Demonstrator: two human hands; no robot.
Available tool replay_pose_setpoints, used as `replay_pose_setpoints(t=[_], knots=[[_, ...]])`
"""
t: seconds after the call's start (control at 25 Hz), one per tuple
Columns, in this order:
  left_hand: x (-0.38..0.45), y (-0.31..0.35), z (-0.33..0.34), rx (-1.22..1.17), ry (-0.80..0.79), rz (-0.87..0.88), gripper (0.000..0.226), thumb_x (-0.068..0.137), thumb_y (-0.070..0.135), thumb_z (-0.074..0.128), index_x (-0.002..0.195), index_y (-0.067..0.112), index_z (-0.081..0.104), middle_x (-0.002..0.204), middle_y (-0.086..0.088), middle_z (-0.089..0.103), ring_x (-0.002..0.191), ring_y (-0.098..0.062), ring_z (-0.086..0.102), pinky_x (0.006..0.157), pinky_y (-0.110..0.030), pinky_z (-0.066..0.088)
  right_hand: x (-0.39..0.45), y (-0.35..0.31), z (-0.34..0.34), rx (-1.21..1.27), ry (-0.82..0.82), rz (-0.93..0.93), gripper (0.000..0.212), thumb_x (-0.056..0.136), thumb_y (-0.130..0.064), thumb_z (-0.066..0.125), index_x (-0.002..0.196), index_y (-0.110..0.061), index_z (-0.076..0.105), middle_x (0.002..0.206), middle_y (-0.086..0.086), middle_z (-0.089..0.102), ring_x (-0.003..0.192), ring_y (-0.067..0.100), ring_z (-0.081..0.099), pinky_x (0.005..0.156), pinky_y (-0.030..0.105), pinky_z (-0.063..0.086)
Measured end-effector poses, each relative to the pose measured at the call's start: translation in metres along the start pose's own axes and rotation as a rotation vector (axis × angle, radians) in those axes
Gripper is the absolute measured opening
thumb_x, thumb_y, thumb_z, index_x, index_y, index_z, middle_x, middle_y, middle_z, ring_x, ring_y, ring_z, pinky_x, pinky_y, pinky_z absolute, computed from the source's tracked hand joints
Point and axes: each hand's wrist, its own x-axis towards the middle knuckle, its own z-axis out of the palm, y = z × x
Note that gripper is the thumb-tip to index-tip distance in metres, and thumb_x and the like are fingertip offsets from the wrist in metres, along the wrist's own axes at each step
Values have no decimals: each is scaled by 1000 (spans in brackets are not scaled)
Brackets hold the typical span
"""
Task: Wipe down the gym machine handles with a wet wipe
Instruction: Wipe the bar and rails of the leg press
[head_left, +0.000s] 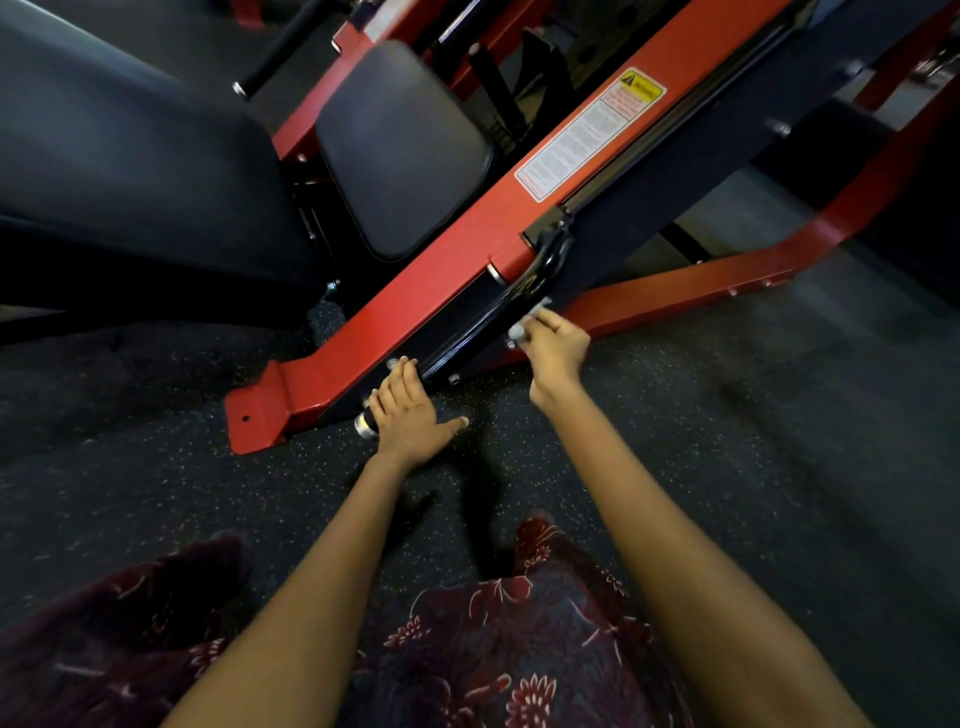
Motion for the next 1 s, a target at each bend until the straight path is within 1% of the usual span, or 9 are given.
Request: replay_pose_setpoints(t=[0.04, 0.12, 0.2, 0.28, 0.44, 0.6, 0.68, 0.84, 1.0], knots=[[0, 0, 0, -5, 0, 4, 108, 83, 52, 61, 147, 5, -12, 156, -10, -11, 143, -31, -9, 114, -46, -8, 3, -6, -2, 24, -30, 62, 28, 82, 15, 52, 107, 7, 62, 71, 2, 60, 68, 12, 55, 82, 30, 54], [0, 0, 0, -2, 7, 5, 108, 83, 52, 62, 148, 5, -11, 156, -10, -9, 143, -31, -7, 114, -46, -8, 25, -29, -2, 170, -19, 99, 31, 81, 23, 43, 104, 11, 60, 64, 3, 55, 56, 9, 48, 57, 20, 52], [0, 0, -1, -2, 6, -1, 108, 83, 52, 62, 148, 5, -11, 156, -11, -9, 143, -31, -7, 114, -46, -8, 46, -48, 2, 369, 37, 92, 32, 82, 23, 39, 87, 3, 63, 49, -3, 52, 42, 4, 41, 39, 14, 35], [0, 0, 0, 0, 2, -1, 108, 83, 52, 61, 147, 5, -11, 156, -11, -9, 143, -31, -8, 114, -46, -8, 41, -44, 3, 323, 40, 97, 34, 84, 18, 40, 72, -8, 59, 42, -8, 48, 40, 3, 37, 40, 16, 30], [0, 0, -1, -2, -16, 5, 109, 83, 53, 61, 147, 5, -13, 156, -11, -10, 143, -31, -9, 114, -46, -9, 19, -24, -7, 100, -154, 125, 35, 84, 21, 35, 74, -4, 57, 68, 6, 51, 59, 11, 45, 57, 22, 42], [0, -2, -2, -1, -19, 13, 109, 84, 52, 61, 147, 5, -14, 156, -10, -11, 143, -30, -9, 114, -45, -9, 45, -44, -2, 262, -60, 132, 37, 82, 24, 32, 66, -1, 54, 55, 4, 48, 41, 7, 39, 38, 16, 32], [0, -3, -2, 7, -18, 21, 109, 84, 52, 61, 147, 5, -15, 156, -10, -12, 143, -30, -10, 114, -45, -9, 32, -31, 2, 226, -53, 131, 38, 83, 21, 35, 67, -5, 57, 59, 1, 50, 42, 4, 40, 41, 15, 32], [0, -2, -2, 6, -19, 24, 110, 84, 52, 61, 147, 5, -15, 156, -9, -14, 143, -31, -10, 114, -46, -9, 8, -1, -3, 92, -246, 168, 33, 85, 20, 37, 80, -3, 60, 73, 6, 57, 61, 10, 49, 53, 17, 45], [1, -4, -2, 0, -30, 32, 109, 84, 51, 61, 147, 6, -15, 156, -9, -12, 144, -30, -10, 114, -45, -9, 31, -16, -5, 344, -144, 160, 29, 85, 22, 38, 83, 0, 58, 75, 10, 57, 60, 13, 49, 48, 16, 43]])
